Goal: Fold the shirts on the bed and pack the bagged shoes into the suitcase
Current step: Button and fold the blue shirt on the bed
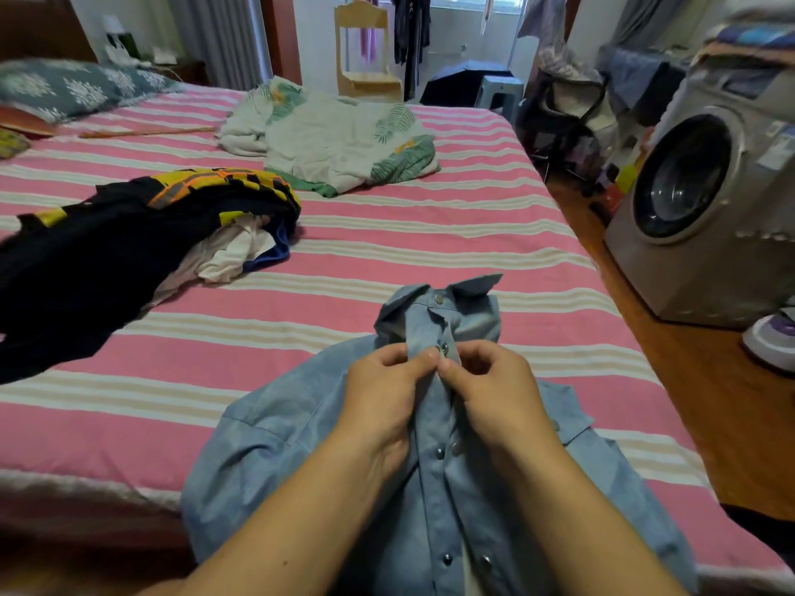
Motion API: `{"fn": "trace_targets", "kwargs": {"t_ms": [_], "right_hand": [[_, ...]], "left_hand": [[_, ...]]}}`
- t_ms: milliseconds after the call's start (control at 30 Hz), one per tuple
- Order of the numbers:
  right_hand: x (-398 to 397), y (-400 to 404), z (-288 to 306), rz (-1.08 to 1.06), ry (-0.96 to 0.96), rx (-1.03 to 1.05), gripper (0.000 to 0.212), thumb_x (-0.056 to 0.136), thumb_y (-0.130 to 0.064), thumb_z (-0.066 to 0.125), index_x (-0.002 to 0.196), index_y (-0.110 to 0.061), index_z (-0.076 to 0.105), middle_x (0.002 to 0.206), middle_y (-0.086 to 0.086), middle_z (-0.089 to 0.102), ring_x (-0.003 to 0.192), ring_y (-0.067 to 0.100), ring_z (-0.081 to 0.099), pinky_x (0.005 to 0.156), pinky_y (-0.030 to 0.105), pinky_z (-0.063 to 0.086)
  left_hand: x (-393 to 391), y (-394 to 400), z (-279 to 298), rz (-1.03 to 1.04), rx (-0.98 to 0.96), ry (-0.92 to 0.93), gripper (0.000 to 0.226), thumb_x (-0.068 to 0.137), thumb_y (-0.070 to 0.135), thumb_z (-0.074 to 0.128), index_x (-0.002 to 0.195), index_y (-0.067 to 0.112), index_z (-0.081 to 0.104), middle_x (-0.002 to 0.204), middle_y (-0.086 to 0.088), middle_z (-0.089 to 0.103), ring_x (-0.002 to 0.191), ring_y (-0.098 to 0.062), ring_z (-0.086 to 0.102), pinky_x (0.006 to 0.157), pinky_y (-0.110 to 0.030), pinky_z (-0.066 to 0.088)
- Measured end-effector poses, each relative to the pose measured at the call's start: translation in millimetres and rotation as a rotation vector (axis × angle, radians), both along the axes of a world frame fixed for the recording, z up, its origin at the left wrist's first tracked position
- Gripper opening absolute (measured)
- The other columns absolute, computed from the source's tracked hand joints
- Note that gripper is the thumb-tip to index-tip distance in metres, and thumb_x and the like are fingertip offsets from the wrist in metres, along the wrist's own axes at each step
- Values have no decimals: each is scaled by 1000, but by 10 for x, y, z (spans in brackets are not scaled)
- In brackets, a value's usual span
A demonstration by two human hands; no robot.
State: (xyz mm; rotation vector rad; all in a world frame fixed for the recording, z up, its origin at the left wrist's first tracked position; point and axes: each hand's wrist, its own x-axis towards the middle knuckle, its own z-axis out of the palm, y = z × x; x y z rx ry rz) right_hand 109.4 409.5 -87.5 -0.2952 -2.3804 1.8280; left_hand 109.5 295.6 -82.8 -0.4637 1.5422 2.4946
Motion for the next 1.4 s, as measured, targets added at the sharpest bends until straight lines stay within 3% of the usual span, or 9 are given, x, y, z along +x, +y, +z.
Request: {"fn": "trace_targets", "kwargs": {"t_ms": [133, 300, 400, 633, 767, 1000, 1100, 1200, 1400], "right_hand": [[55, 46, 69, -212, 148, 99, 9, 87, -17, 75, 80, -22, 76, 75, -13, 74, 73, 4, 68, 74, 32, 56], [209, 76, 211, -285, 406, 141, 24, 88, -15, 74, 82, -38, 70, 83, -15, 72, 84, 0, 66, 75, 13, 48], [258, 87, 123, -234, 437, 281, 14, 88, -13, 73, 89, -27, 76, 86, -14, 70, 84, 1, 64, 76, 13, 46], [155, 10, -58, -119, 400, 465, 9, 85, -15, 75, 89, -23, 76, 83, -11, 68, 81, 7, 62, 75, 25, 49], [161, 13, -70, -99, 368, 443, 7, 84, -17, 74, 85, -24, 76, 82, -11, 68, 81, 7, 64, 76, 33, 53], [244, -77, -91, -64, 422, 601, 8, 87, -18, 74, 91, -24, 77, 84, -10, 67, 80, 11, 61, 73, 23, 46], [238, -122, -129, -74, 466, 706, 6, 86, -16, 70, 87, -19, 75, 80, -4, 60, 75, 17, 57, 66, 29, 45], [196, -151, -177, -87, 468, 691, 9, 85, -15, 67, 86, -16, 75, 78, -1, 58, 72, 19, 57, 64, 32, 47], [99, -25, -212, 51, 335, 587, 42, 90, -10, 65, 129, -25, 68, 95, -10, 54, 95, 15, 55, 88, 20, 42]], "left_hand": [[-16, -2, -26, 22, -252, 80, 8, 90, 8, 73, 84, 3, 70, 69, -8, 71, 60, -16, 66, 51, -23, 50], [8, -1, -17, -13, -361, 104, 29, 91, 19, 72, 84, -8, 65, 70, -14, 66, 65, -19, 58, 60, -36, 47], [30, -3, -32, -83, -395, 120, 29, 94, 24, 69, 90, -5, 69, 85, -24, 73, 74, -24, 67, 73, -52, 57], [75, -51, 12, -98, -281, 102, 14, 92, 10, 69, 81, 5, 77, 85, -19, 76, 80, -29, 72, 75, -40, 56], [85, -89, 67, -112, -290, 88, 14, 80, 15, 69, 67, 13, 68, 71, -13, 59, 71, -23, 51, 68, -38, 40], [78, -140, 66, -114, -219, 5, 16, 90, 3, 63, 81, 3, 76, 82, -21, 73, 67, -19, 64, 58, -24, 51], [70, -114, 59, -148, -24, -86, 13, 91, 1, 62, 90, 1, 74, 73, -13, 70, 56, -13, 65, 51, -21, 53], [52, -118, 41, -172, 123, -141, 14, 93, 2, 60, 98, 1, 74, 82, -10, 74, 64, -12, 71, 61, -23, 60], [-33, -102, 43, -229, 120, 0, 24, 98, 1, 50, 101, 6, 73, 99, -12, 76, 82, -16, 74, 71, -25, 60]]}}
